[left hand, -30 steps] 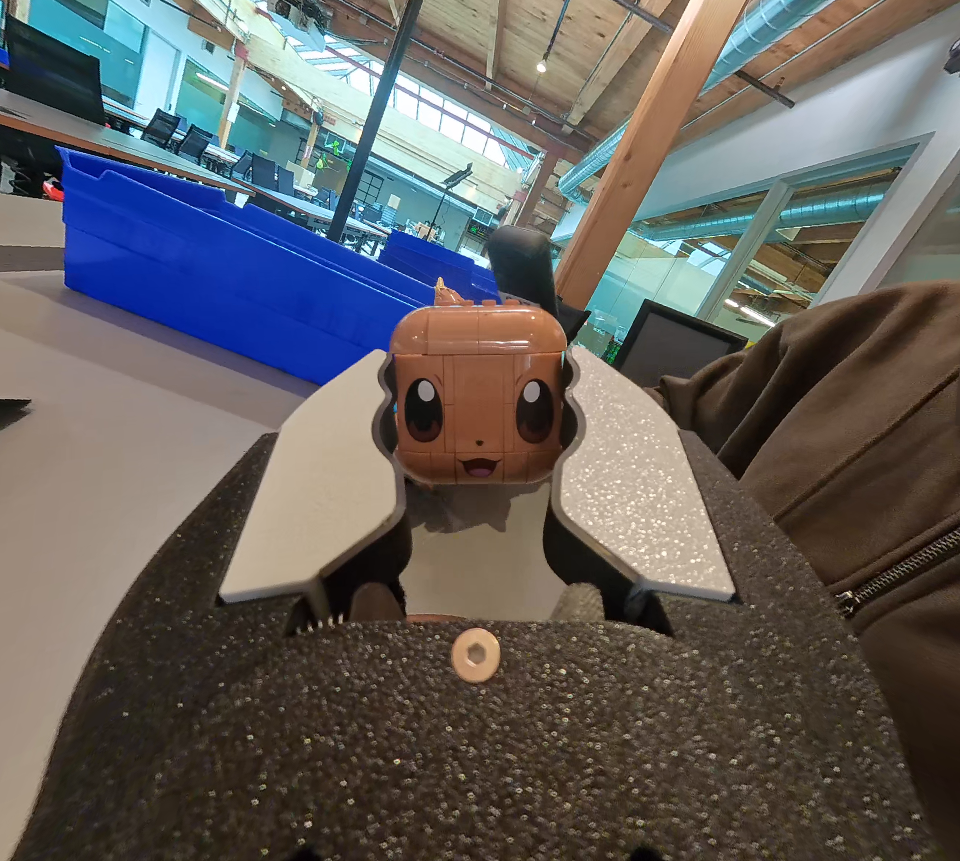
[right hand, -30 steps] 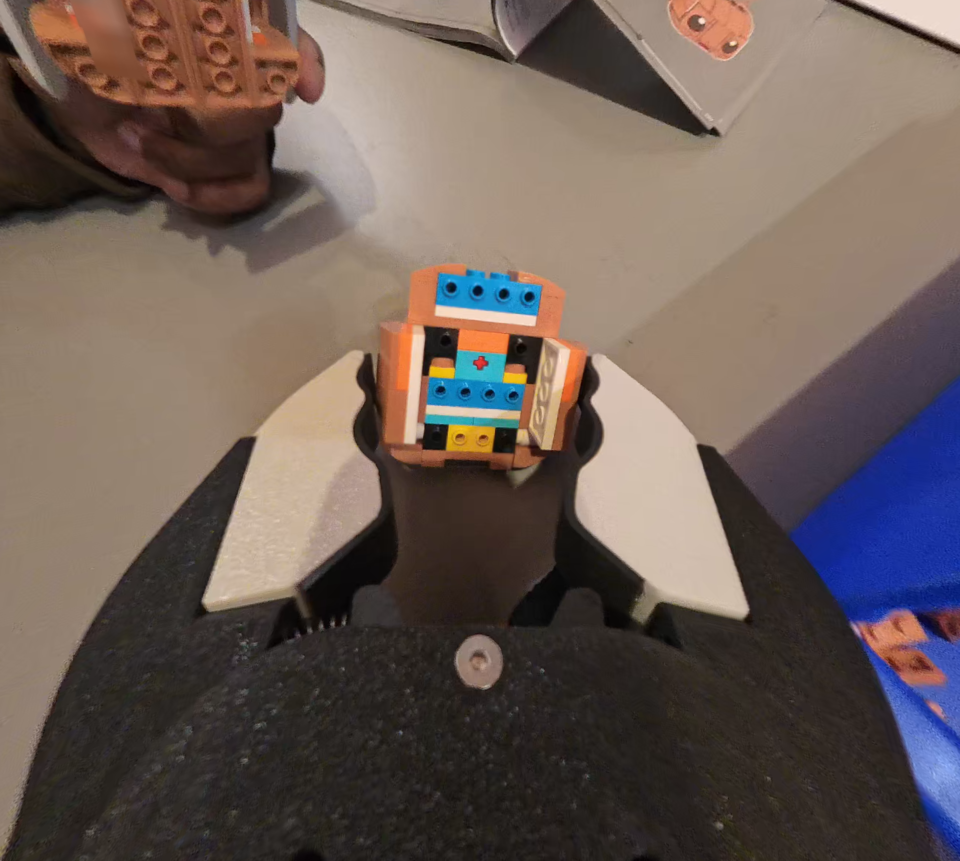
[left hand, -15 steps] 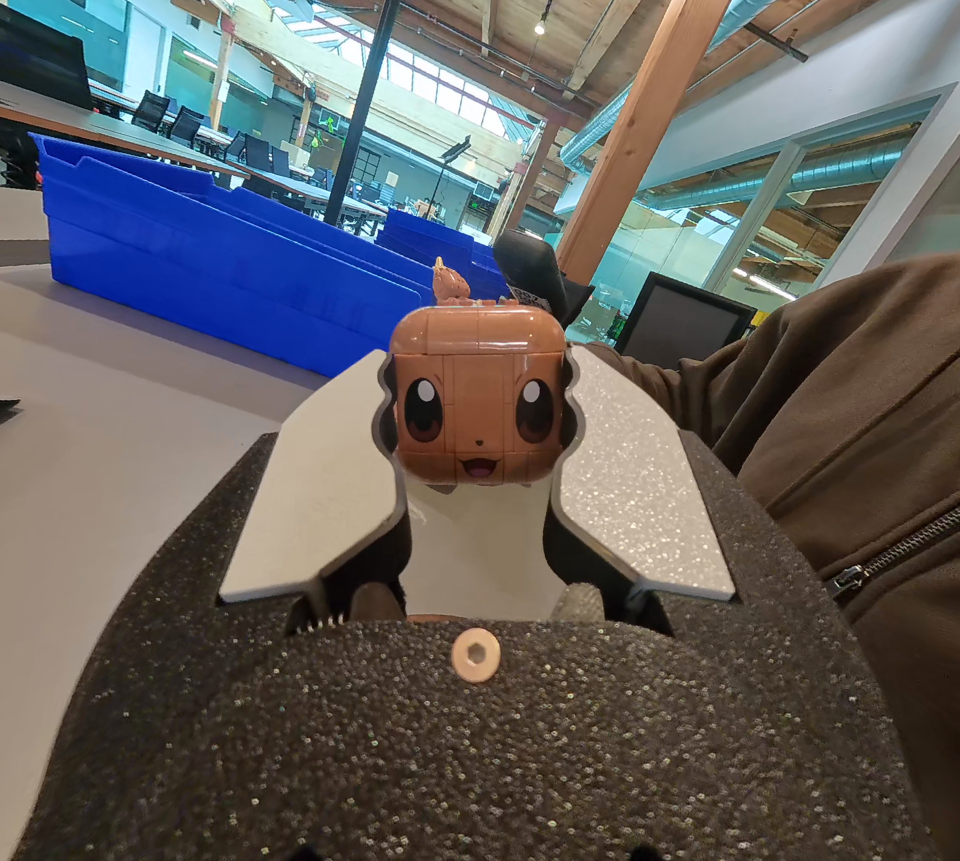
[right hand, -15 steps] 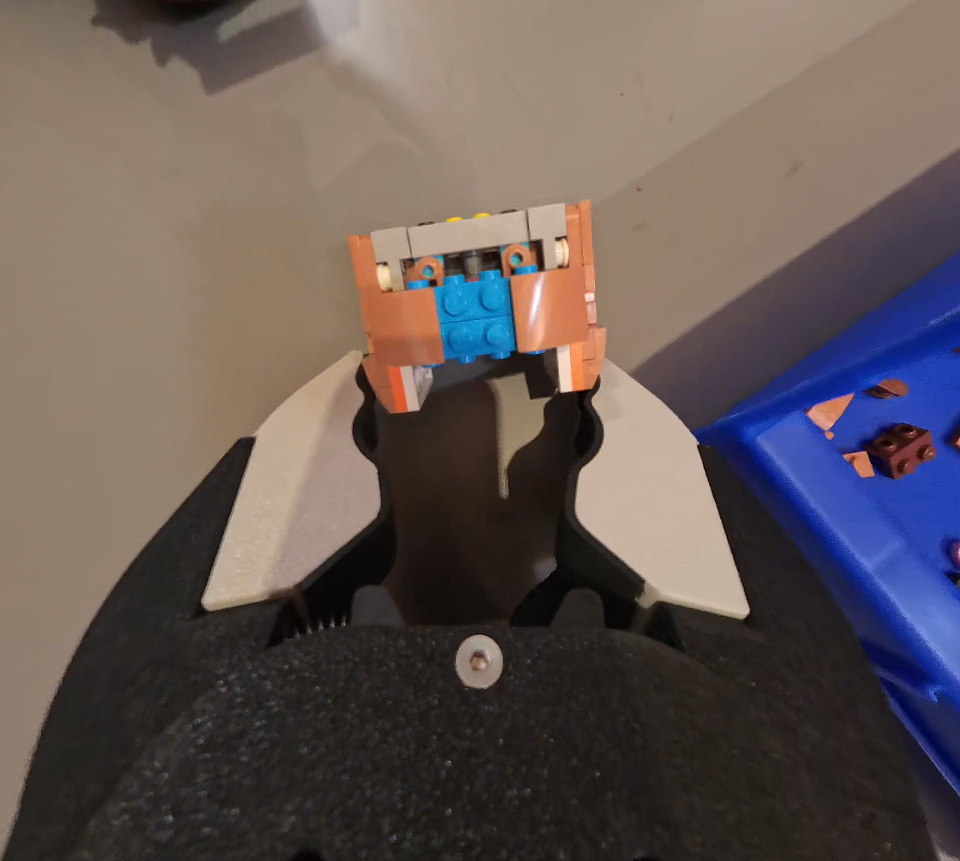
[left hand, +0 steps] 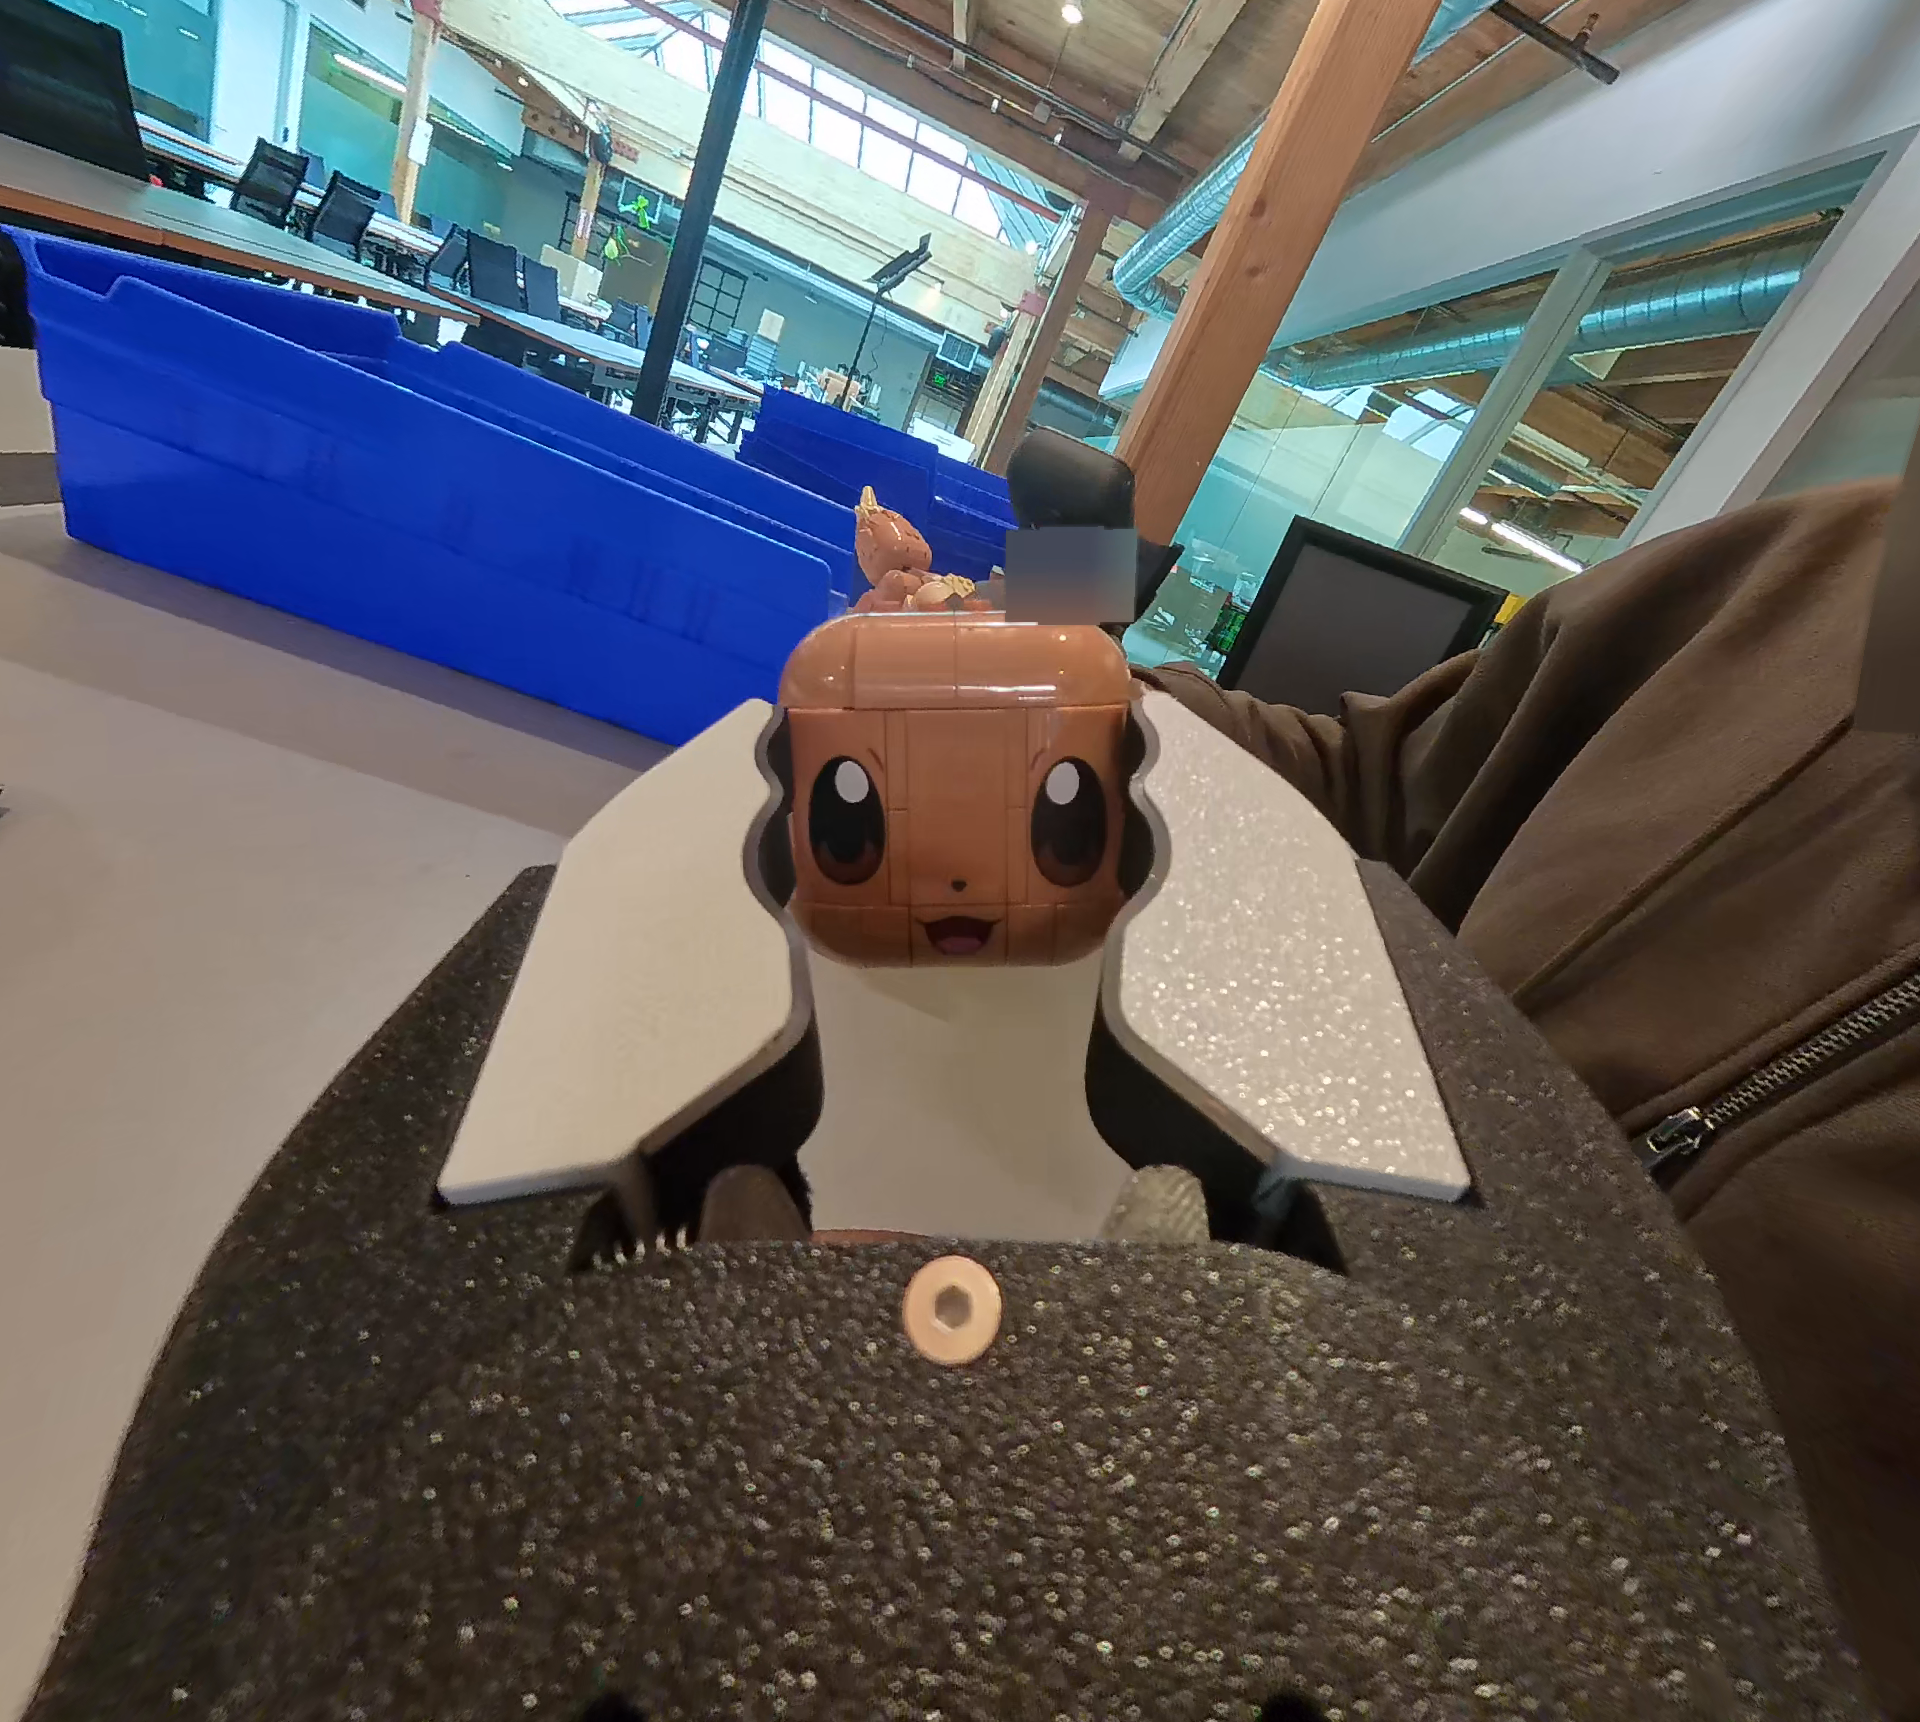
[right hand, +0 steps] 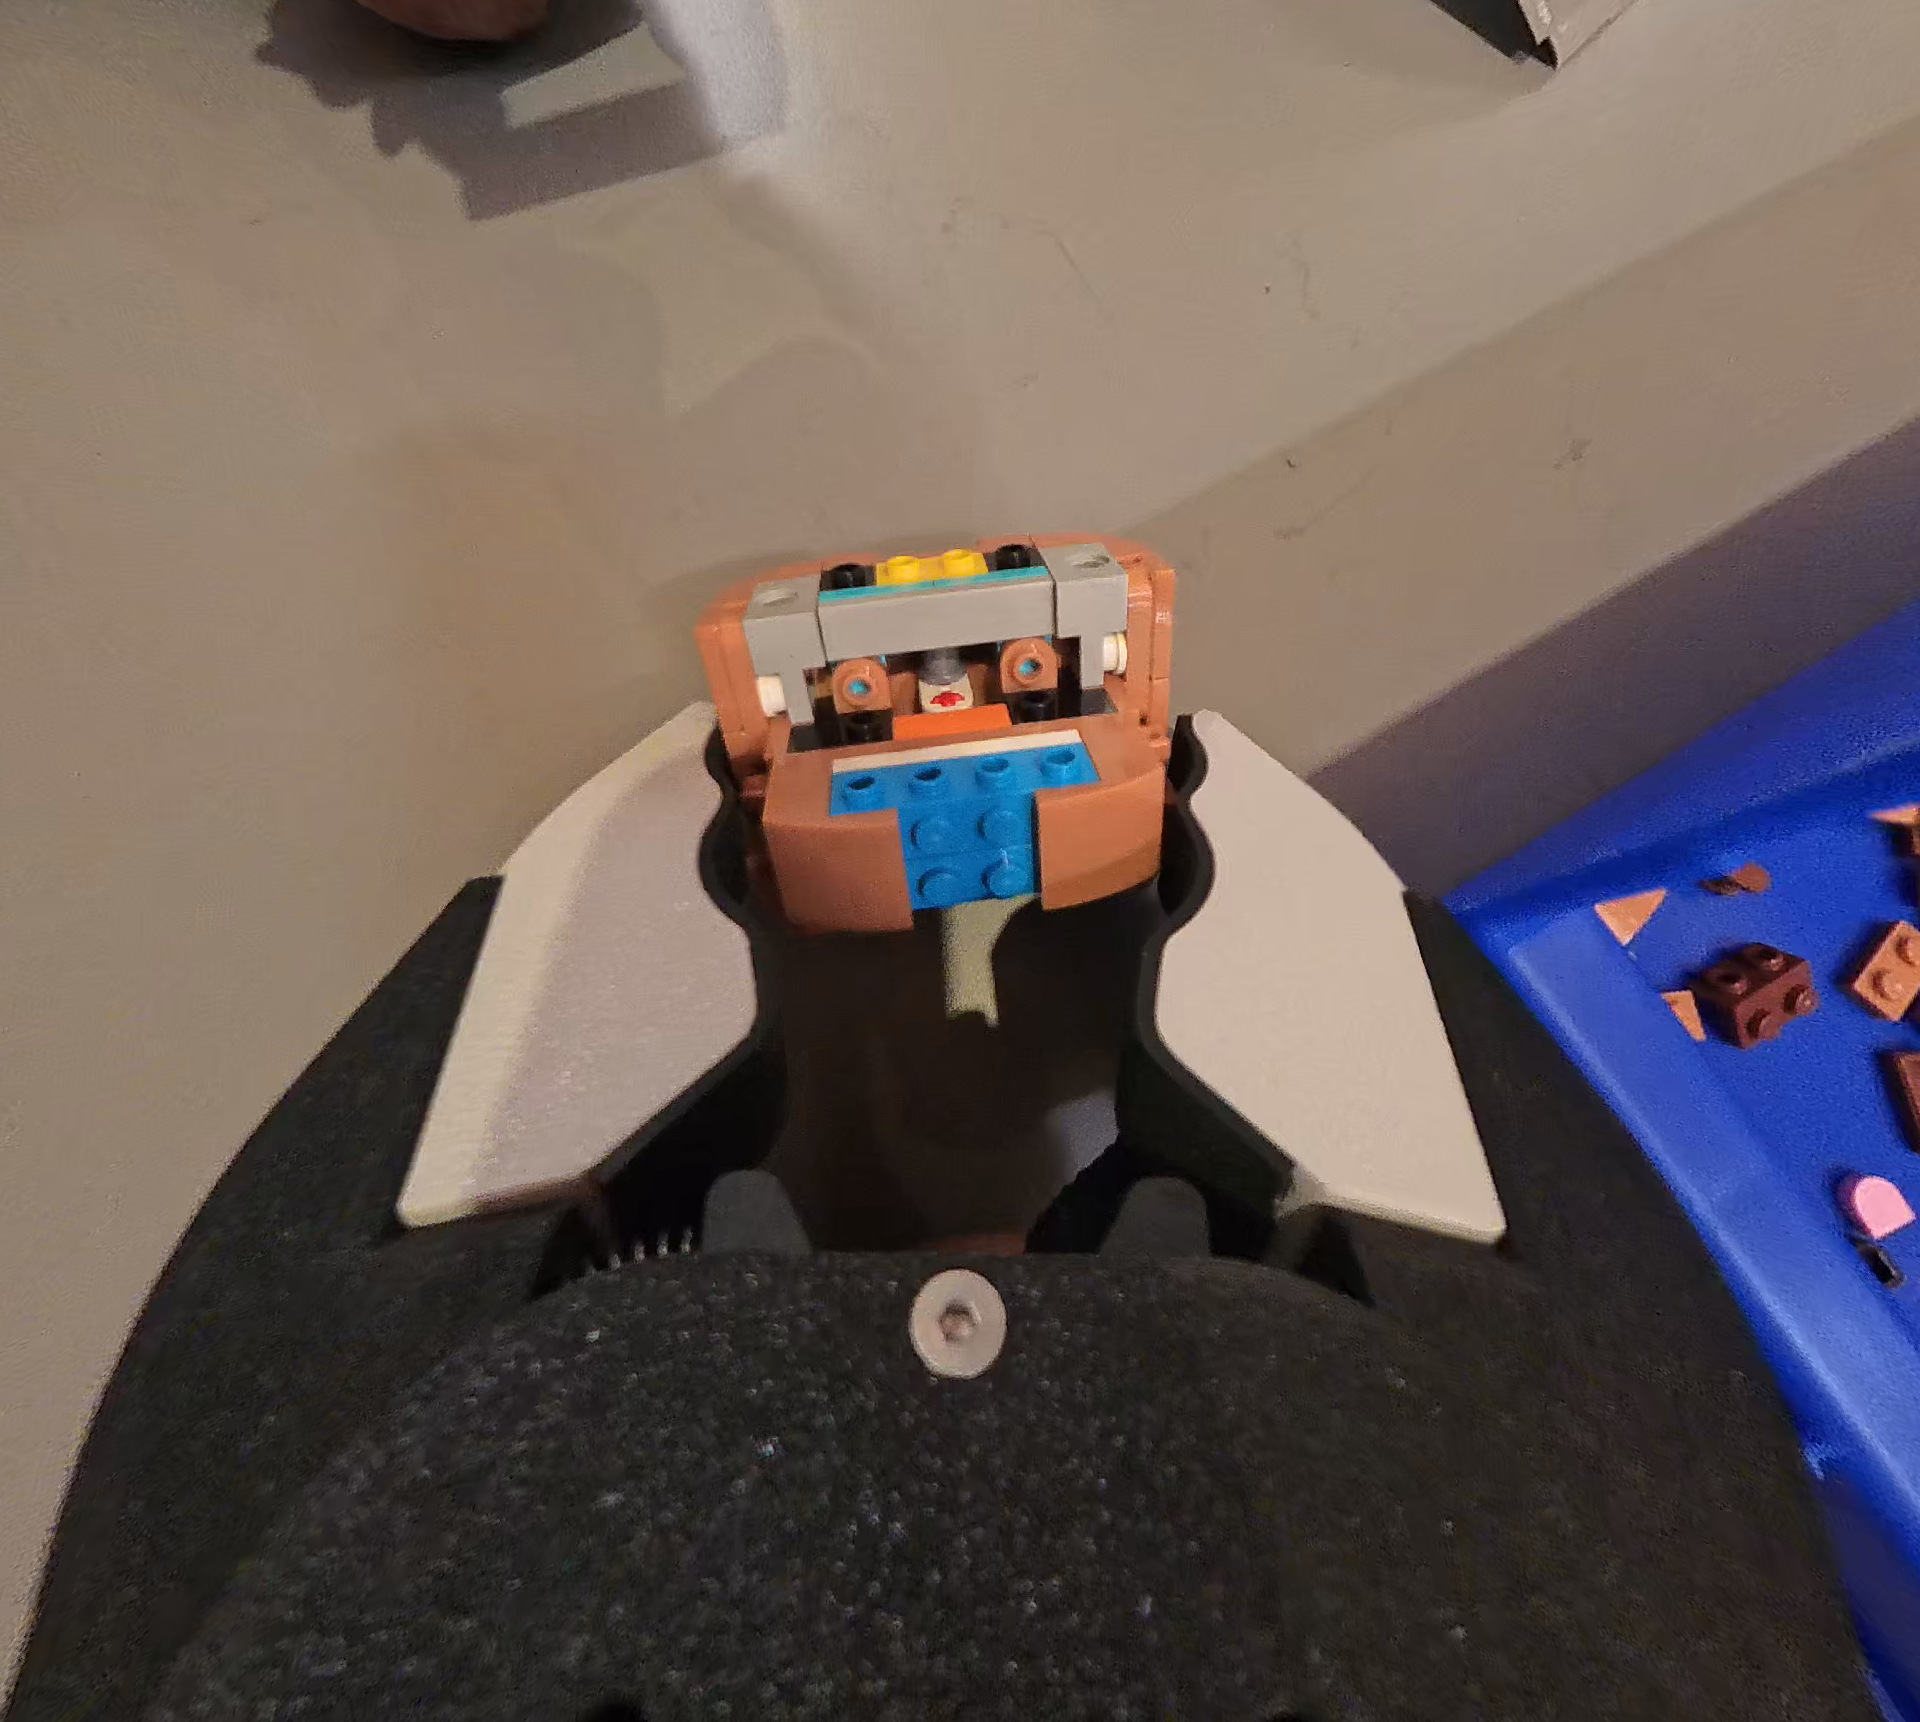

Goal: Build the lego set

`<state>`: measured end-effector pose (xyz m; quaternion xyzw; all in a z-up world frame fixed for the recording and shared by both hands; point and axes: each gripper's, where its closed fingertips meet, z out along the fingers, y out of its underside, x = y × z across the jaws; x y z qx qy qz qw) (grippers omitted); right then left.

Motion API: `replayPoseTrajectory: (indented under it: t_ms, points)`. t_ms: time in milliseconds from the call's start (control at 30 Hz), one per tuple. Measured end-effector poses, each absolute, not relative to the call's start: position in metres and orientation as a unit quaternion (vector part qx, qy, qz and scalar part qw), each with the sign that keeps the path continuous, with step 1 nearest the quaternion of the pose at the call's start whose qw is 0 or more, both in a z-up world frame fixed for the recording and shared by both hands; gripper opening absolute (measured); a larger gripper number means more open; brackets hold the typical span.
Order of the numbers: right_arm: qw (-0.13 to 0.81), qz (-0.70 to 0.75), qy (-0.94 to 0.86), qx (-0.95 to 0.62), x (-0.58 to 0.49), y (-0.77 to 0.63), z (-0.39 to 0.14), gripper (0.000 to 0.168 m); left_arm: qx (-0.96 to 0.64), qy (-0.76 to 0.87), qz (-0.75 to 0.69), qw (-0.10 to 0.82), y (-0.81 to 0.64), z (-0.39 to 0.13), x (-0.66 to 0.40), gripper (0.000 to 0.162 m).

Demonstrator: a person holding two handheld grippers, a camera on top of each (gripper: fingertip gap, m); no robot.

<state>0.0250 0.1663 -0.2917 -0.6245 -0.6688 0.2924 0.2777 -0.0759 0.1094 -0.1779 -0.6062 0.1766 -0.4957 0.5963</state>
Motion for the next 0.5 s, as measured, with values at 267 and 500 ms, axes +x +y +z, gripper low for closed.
replayPoseTrajectory:
  t_ms: [267, 500]
  points:
    - [0.260, 0.311, -0.683, -0.607, -0.007, 0.148, -0.291, 0.079, -0.582, 0.167, -0.559, 0.566, 0.103, -0.173, -0.071, 0.061]
    - [0.241, 0.330, -0.706, -0.579, -0.034, 0.125, -0.291, 0.079, -0.546, 0.123, -0.632, 0.537, 0.102, -0.164, -0.080, 0.060]
